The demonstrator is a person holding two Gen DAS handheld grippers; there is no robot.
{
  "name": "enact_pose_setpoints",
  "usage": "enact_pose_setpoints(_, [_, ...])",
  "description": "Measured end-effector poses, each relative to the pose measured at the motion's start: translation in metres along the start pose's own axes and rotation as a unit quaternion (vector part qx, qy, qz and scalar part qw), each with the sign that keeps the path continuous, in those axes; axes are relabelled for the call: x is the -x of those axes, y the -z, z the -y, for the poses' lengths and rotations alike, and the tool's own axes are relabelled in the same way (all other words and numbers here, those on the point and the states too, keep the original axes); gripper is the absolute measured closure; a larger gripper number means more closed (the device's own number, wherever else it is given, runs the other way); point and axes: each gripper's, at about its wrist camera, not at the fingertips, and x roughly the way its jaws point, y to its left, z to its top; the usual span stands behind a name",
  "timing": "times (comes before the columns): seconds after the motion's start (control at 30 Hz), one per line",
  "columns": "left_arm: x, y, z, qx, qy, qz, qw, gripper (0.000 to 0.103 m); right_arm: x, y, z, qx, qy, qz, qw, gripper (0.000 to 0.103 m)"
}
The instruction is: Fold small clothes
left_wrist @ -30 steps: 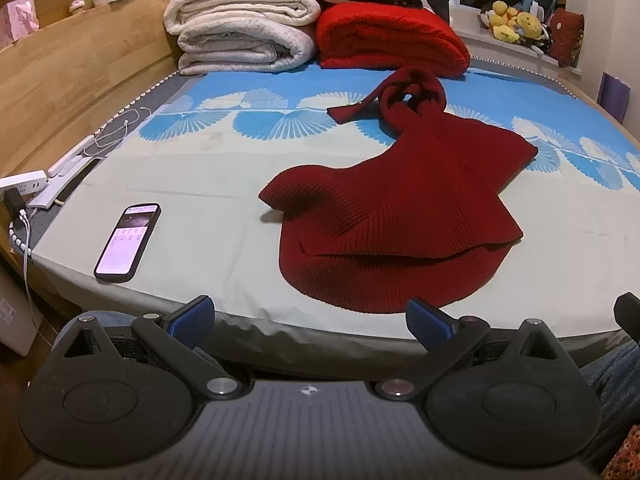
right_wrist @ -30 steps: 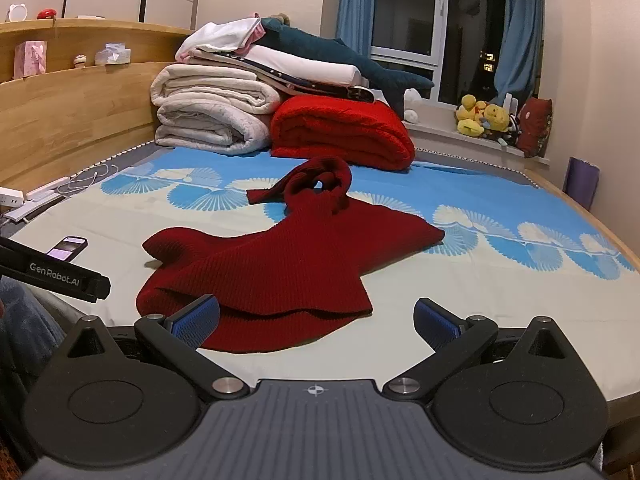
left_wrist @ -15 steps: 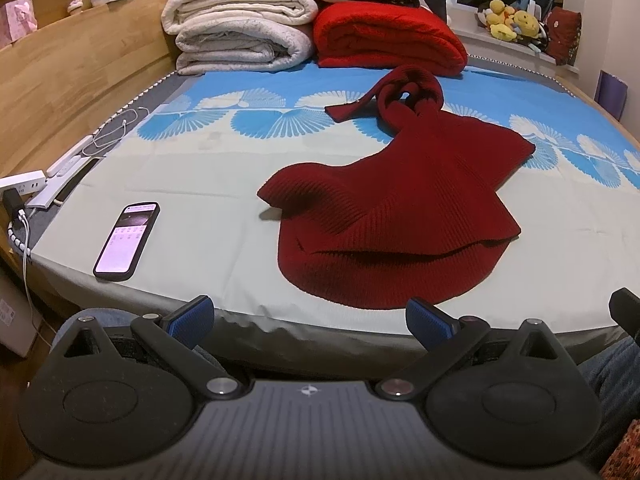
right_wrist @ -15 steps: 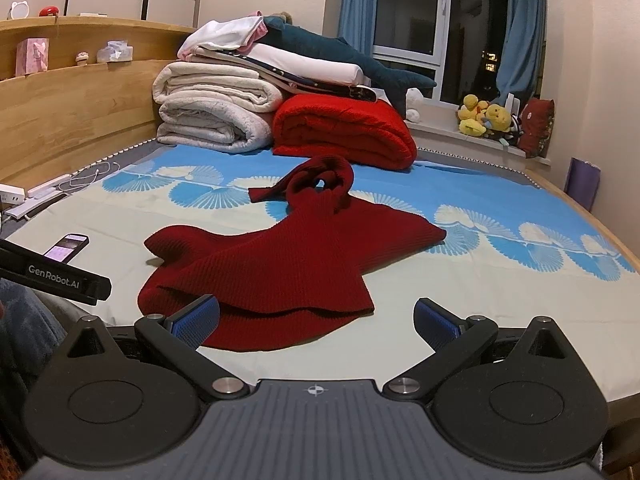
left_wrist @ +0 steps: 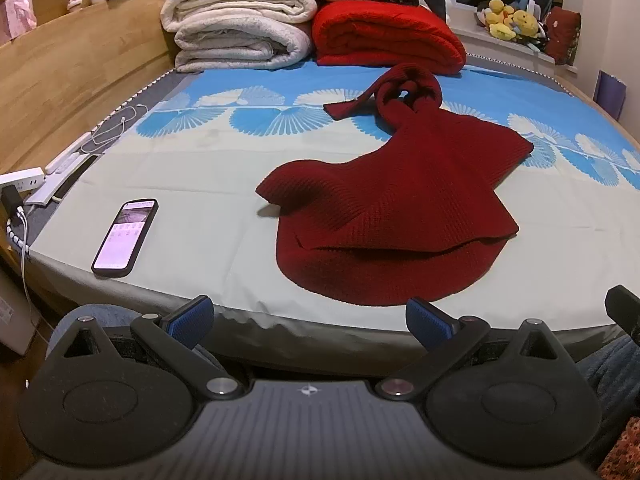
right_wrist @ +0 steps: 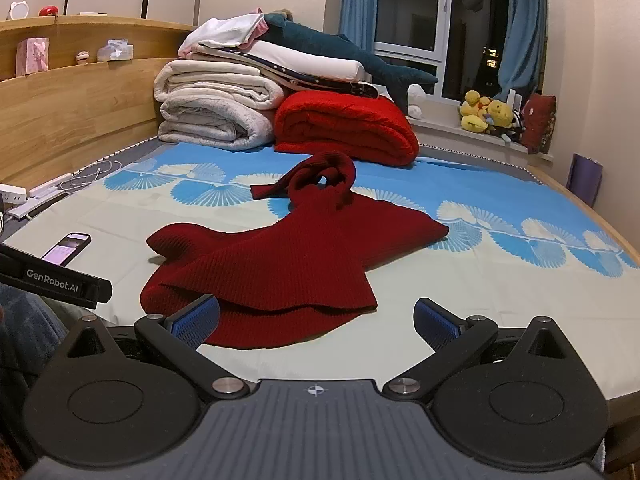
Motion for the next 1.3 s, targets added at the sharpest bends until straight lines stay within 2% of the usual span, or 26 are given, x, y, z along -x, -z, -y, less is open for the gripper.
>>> enact_pose_setpoints(1.3, [-0.008,-0.001,0.008,-0.011,0.006,-0.010,0.9999,0.001,-0.011,-0.001,0.000,-0.001,-0.007,-0.009,1.000,0.001])
